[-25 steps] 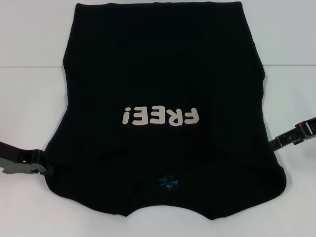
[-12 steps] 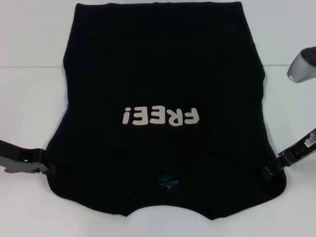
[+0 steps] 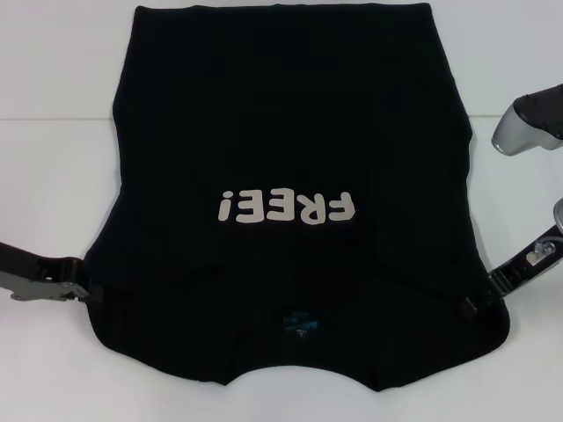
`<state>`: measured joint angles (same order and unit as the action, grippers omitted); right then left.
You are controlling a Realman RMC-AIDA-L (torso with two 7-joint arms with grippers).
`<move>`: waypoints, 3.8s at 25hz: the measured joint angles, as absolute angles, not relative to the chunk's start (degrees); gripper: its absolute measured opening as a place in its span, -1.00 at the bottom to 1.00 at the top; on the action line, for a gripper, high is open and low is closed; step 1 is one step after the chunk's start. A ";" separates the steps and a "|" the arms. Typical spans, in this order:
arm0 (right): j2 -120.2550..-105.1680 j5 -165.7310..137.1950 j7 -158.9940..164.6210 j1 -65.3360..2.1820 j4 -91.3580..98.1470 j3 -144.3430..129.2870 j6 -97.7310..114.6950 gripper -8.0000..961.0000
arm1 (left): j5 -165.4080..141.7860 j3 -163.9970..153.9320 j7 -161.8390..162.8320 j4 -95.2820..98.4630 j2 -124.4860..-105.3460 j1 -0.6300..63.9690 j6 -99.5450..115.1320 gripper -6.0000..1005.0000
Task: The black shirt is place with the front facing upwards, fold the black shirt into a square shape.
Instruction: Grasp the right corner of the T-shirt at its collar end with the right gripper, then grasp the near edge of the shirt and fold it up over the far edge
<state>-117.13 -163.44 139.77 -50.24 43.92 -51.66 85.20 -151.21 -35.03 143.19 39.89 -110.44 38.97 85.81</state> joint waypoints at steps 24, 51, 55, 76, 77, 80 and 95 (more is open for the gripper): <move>-115.41 -164.55 137.88 -49.72 46.19 -51.41 92.32 -0.88 | -149.59 -34.71 138.06 35.43 -108.12 39.84 92.25 -0.94; -108.60 -149.92 124.26 -42.66 36.98 -27.33 92.86 -0.92 | -146.97 -15.28 133.63 31.38 -105.95 43.10 98.88 -0.93; -108.61 -140.90 124.94 -41.74 33.84 -25.50 82.76 -0.92 | -139.87 -8.37 133.74 30.98 -106.10 41.89 89.66 -0.93; -113.97 -121.16 112.34 -42.50 33.24 -25.90 55.79 -0.92 | -125.05 -7.72 120.70 28.26 -111.14 40.91 66.00 -0.92; -114.05 -121.16 111.78 -42.66 33.08 -25.97 55.34 -0.92 | -125.04 -7.70 119.55 27.69 -111.16 41.16 65.43 -0.92; -114.97 -121.18 110.07 -42.99 32.72 -27.02 52.63 -0.92 | -124.89 -7.68 115.40 25.98 -111.84 41.90 62.97 -0.92; -118.31 -120.50 105.90 -44.02 30.02 -34.19 39.41 -0.89 | -124.75 -14.89 109.73 25.17 -117.68 44.91 44.82 -0.83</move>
<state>-118.31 -120.50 105.90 -44.02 30.02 -34.19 39.41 -124.75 -14.89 109.73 25.17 -117.68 44.91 44.82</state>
